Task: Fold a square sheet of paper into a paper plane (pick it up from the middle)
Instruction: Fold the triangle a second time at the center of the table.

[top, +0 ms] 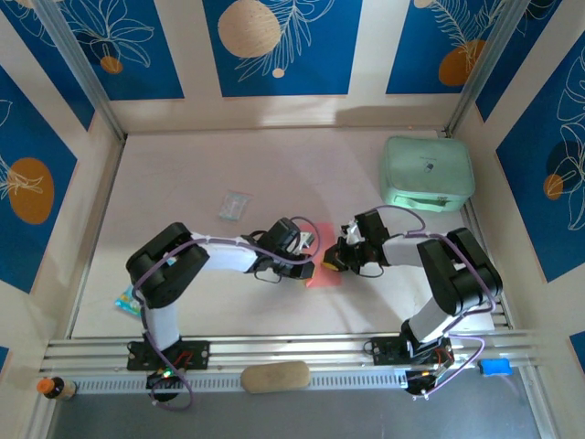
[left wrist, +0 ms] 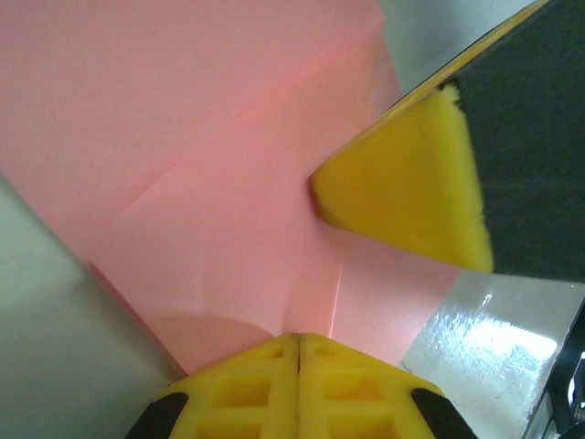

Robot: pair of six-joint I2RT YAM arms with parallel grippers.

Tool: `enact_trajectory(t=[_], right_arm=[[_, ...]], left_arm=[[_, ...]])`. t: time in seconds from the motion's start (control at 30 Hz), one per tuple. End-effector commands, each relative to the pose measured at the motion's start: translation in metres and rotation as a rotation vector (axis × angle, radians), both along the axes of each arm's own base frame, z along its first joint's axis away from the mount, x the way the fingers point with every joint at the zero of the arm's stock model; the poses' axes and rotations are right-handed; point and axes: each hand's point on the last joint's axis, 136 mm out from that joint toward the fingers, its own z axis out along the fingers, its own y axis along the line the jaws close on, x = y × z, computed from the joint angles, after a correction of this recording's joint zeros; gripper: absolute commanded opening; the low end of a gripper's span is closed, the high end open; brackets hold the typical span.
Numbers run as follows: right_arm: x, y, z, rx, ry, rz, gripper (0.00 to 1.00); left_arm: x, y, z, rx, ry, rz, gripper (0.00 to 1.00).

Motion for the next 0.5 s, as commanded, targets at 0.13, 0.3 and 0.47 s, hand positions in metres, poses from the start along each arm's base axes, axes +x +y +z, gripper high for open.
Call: enact_trajectory(t=[0.13,0.3,0.47], right_arm=[[-0.002,0.017,0.019,-0.024,-0.055,0.066,0.0],[-0.014,0.015,-0.013,-0.098,0.009,0.056,0.0],[-0.015,0.0,-0.031,-0.103,0.05,0.006,0.0]], left_arm=[[-0.021,0.038,-0.045,0.165,0.087,0.025,0.0],[-0.02,0.035,-0.042,0.159,0.085,0.025,0.0],[-0.024,0.04,-0.047,0.173,0.097,0.025,0.0]])
